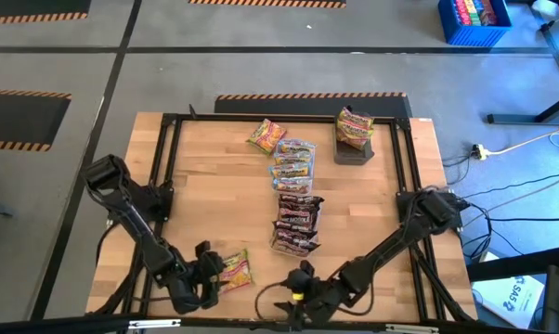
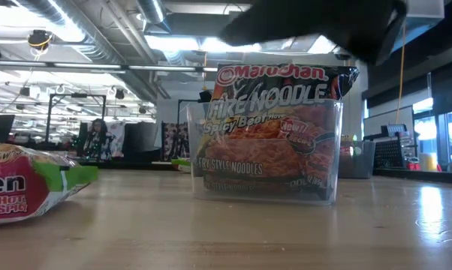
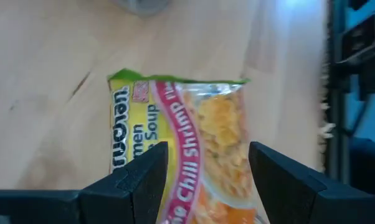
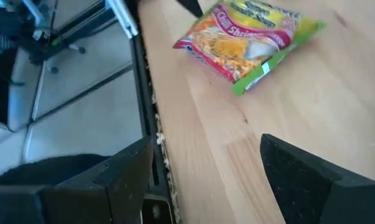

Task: Sort Maruchan noodles
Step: Put the bottom green noodle pack into the black bin

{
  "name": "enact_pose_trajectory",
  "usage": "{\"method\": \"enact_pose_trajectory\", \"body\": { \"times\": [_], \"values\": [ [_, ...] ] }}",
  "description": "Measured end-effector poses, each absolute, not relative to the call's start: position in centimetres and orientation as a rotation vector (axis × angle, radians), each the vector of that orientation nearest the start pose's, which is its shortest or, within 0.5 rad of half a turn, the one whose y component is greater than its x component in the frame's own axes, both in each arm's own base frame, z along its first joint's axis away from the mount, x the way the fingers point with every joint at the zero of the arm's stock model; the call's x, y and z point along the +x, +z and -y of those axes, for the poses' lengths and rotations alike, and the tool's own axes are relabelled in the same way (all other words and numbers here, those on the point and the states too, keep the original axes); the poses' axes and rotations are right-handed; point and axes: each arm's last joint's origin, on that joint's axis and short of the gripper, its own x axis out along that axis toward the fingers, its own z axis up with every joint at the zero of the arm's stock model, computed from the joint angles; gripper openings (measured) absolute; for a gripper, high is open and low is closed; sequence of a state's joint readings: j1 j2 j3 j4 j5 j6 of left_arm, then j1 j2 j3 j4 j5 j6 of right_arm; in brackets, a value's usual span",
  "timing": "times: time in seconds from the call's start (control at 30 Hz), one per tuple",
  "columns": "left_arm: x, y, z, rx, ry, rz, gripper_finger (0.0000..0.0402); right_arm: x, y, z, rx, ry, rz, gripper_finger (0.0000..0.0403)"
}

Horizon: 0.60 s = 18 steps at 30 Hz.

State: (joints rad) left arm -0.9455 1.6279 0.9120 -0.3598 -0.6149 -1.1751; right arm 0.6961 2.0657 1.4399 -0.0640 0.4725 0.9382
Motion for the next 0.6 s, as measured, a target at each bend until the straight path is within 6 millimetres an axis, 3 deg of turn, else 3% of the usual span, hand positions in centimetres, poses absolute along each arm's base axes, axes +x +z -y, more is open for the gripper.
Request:
{"method": "enact_pose_trajectory", "body": {
  "times": [0.27, 0.6],
  "values": [
    [20.0, 13.9, 23.8, -0.246, 0.169, -0.843, 0.0219, 36.3, 15.5, -27.8, 0.659, -0.038, -0.739, 0.028],
    [23.1, 12.4, 25.0, -0.225, 0.017, -0.727, 0.0219, 36.0, 15.3, -27.6, 0.606, -0.083, -0.757, 0.028]
  ]
}}
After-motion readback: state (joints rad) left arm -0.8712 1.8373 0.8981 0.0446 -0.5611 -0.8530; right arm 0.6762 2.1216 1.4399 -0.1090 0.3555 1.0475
